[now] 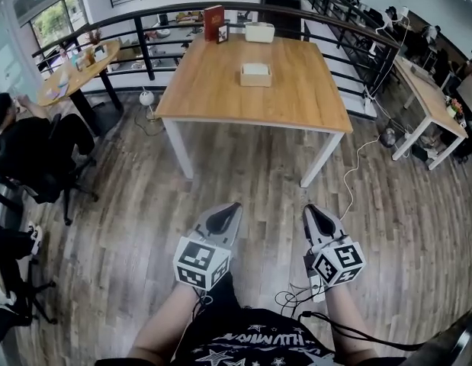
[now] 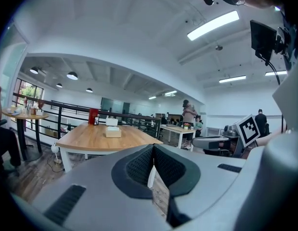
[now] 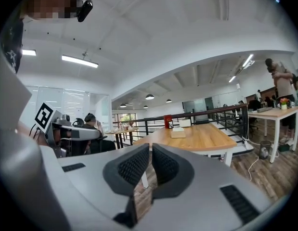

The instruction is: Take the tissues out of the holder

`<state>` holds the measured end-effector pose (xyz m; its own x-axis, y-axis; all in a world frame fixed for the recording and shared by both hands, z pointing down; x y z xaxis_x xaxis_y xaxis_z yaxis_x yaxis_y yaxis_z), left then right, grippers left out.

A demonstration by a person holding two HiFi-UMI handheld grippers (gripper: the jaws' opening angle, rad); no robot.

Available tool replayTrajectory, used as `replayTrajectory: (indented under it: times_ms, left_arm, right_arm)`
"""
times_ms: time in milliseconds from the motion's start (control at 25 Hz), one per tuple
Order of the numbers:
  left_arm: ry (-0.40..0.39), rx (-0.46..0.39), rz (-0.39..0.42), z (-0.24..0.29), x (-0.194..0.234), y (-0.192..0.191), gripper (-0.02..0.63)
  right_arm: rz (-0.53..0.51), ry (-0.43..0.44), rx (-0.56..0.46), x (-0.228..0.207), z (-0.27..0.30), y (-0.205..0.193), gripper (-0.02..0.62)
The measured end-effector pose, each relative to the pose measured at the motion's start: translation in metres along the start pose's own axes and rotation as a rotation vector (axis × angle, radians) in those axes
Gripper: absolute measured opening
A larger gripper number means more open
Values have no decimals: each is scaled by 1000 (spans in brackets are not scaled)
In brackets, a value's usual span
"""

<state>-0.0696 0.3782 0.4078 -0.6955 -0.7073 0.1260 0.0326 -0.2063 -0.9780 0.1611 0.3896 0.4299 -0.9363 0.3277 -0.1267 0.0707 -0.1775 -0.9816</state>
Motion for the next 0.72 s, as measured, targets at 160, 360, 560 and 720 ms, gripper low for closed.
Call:
replayTrajectory:
  times_ms: [160, 360, 560, 720]
  left_arm:
    - [-16, 9, 0, 36, 41, 14, 14]
    - [-48, 27, -5, 72, 91, 30, 14]
    - [-70, 28, -24, 98, 145, 47, 14]
    - [-81, 18, -28, 113, 193, 62, 14]
  right_arm:
    - [4, -18, 3, -14, 48, 11, 29]
    - [32, -56, 6, -28, 104, 27, 29]
    - [29, -91, -2, -29, 155, 44, 29]
    - [20, -142, -21, -31, 199, 61, 29]
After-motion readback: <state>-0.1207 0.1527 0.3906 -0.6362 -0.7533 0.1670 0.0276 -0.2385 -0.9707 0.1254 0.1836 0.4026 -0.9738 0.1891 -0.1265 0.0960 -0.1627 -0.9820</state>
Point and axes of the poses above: the fingertips, and each gripper's own axes: z forward along the fingers, x to its left, y out of its top, the point moved 6 cm from there along -z, backward along the fingers, and after that the axes turned 6 degrees about -y, right-handed, at the moved point
